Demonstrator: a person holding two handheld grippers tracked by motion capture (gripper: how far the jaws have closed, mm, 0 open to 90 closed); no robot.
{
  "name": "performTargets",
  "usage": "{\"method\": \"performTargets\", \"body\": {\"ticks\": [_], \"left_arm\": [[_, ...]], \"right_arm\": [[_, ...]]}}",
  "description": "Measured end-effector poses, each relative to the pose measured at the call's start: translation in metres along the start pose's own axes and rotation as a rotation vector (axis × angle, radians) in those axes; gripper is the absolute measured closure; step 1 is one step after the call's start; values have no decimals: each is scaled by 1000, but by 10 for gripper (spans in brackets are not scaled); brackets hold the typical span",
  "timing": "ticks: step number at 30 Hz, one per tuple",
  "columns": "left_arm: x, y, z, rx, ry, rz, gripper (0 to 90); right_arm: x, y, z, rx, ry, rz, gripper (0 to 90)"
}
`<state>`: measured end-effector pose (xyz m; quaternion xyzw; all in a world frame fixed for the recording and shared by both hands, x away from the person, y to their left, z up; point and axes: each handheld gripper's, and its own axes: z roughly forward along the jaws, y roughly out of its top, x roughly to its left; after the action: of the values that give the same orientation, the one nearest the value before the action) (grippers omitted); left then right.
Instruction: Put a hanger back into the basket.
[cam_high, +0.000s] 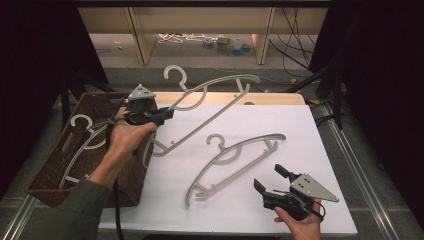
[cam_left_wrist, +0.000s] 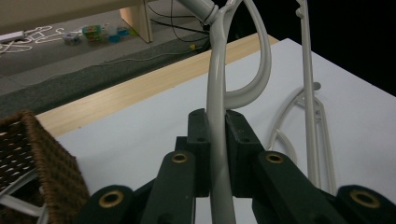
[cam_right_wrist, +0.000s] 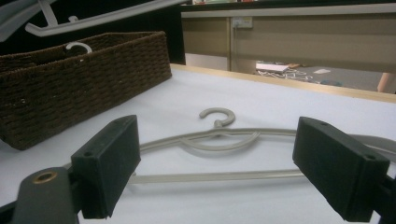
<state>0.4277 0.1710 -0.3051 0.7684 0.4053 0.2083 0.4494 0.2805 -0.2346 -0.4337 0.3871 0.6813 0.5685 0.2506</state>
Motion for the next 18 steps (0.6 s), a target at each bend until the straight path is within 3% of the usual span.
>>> {"method": "performTargets", "body": {"ticks": [9,18], "left_arm": [[35,-8,-33,-6,85,-8,816],[65,-24,-54,-23,133,-56,816]], "right_arm": [[0,0,0,-1,3,2,158],[1,-1,1,6,9,9,159]]}}
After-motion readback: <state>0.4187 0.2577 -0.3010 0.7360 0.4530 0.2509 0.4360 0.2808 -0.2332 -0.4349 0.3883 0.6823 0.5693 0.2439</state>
